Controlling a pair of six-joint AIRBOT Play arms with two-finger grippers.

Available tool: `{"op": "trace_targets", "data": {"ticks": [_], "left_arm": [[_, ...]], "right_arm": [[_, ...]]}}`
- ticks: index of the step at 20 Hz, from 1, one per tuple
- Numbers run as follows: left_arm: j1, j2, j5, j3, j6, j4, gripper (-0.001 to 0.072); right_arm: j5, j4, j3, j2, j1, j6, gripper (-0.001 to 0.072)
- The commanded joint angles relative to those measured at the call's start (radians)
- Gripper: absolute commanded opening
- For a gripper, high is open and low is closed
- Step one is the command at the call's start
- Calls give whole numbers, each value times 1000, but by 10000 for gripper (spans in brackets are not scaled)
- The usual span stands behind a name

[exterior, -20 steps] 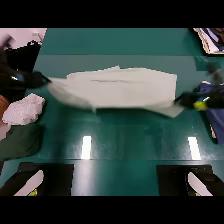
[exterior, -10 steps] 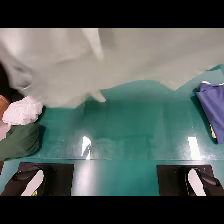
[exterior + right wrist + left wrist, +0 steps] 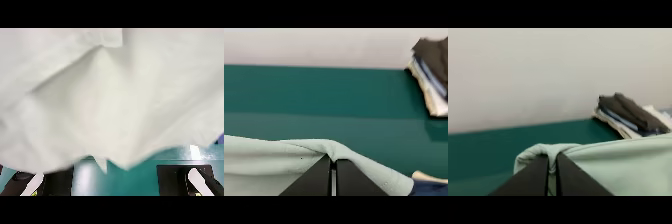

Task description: Fold the shirts.

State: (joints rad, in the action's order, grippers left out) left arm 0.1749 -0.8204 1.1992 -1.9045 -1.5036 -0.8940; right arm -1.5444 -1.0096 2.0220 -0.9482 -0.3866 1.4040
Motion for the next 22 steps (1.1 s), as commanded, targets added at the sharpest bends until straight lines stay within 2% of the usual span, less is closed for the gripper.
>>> {"op": "trace_targets", "data": {"ticks": [1,3,6,8,11,14,19,22], "left_arm": [[1,-104,140,237,-6,-14,30],[-5,-203,177,357,27,-16,31],[-63,-369,135,469,79,-29,31],[-114,-495,42,474,101,-84,31],[-130,-644,-187,452,97,-106,31],[-131,-751,-277,350,98,-105,30],[-130,-791,-251,294,125,-111,31],[-131,-776,-83,296,119,-185,30]], "right_arm": [[-114,-39,-122,-145,115,8,17],[-120,-145,-234,-238,229,8,17],[-95,-233,-344,-399,352,9,17],[-32,-232,-375,-517,387,10,17],[65,-229,-299,-692,395,10,17],[111,-228,-145,-821,395,10,17],[126,-221,9,-889,395,10,17],[109,-224,-90,-828,395,9,16]]}}
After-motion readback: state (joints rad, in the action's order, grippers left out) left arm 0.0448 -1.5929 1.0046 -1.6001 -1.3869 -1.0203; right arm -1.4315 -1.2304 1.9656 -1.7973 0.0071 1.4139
